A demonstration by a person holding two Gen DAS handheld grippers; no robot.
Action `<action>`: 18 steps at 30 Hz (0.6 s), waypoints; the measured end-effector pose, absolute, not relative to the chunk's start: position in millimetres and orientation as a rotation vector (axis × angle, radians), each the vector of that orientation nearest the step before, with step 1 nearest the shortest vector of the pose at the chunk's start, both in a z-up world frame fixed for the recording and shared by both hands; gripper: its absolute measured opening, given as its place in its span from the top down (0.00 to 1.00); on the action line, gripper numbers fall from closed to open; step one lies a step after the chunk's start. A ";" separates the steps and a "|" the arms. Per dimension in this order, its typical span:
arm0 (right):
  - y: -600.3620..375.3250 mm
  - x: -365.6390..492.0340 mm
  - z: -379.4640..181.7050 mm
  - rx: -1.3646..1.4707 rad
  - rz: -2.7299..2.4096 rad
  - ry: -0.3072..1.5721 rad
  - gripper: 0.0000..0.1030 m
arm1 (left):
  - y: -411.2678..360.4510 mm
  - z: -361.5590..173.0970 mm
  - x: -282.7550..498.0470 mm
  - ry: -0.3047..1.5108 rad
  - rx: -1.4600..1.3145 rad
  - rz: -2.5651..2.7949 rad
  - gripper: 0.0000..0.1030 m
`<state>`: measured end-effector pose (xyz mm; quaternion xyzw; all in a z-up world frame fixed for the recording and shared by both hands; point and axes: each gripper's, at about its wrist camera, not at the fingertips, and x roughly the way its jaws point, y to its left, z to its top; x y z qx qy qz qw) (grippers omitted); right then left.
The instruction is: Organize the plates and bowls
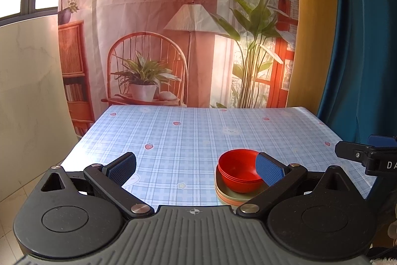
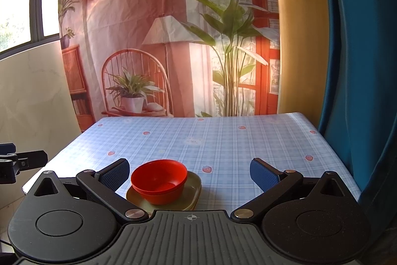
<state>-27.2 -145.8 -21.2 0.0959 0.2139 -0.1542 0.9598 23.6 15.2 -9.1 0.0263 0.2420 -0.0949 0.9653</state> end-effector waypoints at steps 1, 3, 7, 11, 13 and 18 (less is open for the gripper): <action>-145.8 -27.2 -21.6 0.196 -0.312 0.435 0.00 | 15.2 -9.7 23.7 0.492 0.052 -0.192 0.00; -145.8 -27.7 -22.6 0.198 -0.312 0.436 0.00 | 15.7 -9.9 24.4 0.495 0.050 -0.193 0.00; -146.0 -27.5 -22.4 0.198 -0.312 0.435 0.00 | 15.5 -10.1 24.4 0.496 0.051 -0.193 0.00; -146.0 -27.4 -22.2 0.198 -0.312 0.435 0.00 | 16.1 -11.5 24.9 0.500 0.051 -0.195 0.00; -146.2 -27.5 -22.2 0.198 -0.312 0.436 0.00 | 16.4 -11.9 25.2 0.500 0.051 -0.196 0.00; -146.3 -27.5 -23.2 0.199 -0.312 0.436 0.00 | 16.8 -12.4 25.5 0.502 0.050 -0.196 0.00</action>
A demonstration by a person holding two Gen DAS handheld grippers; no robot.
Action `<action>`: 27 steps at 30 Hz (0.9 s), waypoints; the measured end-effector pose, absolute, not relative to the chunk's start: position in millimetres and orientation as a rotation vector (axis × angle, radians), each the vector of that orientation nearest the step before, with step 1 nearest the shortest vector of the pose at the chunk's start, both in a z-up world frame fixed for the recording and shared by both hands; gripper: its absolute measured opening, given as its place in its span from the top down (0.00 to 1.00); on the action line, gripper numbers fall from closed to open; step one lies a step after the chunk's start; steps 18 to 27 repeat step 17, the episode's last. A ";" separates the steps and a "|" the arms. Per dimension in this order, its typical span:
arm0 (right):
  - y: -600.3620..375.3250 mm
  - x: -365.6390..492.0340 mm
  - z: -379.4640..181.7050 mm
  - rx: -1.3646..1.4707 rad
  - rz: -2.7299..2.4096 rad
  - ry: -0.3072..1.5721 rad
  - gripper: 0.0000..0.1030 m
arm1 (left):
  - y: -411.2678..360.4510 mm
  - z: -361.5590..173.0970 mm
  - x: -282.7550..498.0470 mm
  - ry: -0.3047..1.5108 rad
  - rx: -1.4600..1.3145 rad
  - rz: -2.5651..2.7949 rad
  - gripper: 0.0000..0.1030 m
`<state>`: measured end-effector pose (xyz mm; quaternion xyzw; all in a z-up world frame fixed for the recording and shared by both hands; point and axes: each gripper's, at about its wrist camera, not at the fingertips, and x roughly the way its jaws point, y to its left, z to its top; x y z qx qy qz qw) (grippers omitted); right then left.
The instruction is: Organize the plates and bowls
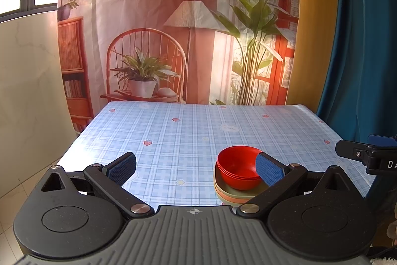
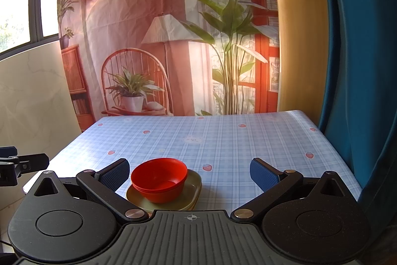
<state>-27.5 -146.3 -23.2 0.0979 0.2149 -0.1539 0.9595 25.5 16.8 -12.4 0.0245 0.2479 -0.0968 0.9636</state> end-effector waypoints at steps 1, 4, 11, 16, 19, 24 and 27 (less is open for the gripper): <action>-146.3 -27.5 -23.2 0.199 -0.312 0.436 0.00 | 16.8 -12.6 25.3 0.502 0.050 -0.196 0.00; -146.2 -27.6 -23.6 0.200 -0.312 0.437 0.00 | 16.8 -12.5 25.2 0.502 0.049 -0.196 0.00; -146.7 -27.5 -23.1 0.200 -0.312 0.436 0.00 | 17.6 -12.7 25.7 0.503 0.048 -0.196 0.00; -146.9 -27.4 -23.0 0.200 -0.312 0.436 0.00 | 17.3 -13.7 25.7 0.500 0.046 -0.196 0.00; -146.9 -27.5 -22.9 0.200 -0.312 0.436 0.00 | 16.8 -14.0 25.6 0.501 0.046 -0.196 0.00; -146.9 -27.5 -22.9 0.200 -0.312 0.436 0.00 | 16.8 -14.0 25.6 0.501 0.046 -0.196 0.00; -146.9 -27.5 -22.9 0.200 -0.312 0.436 0.00 | 16.8 -14.0 25.6 0.501 0.046 -0.196 0.00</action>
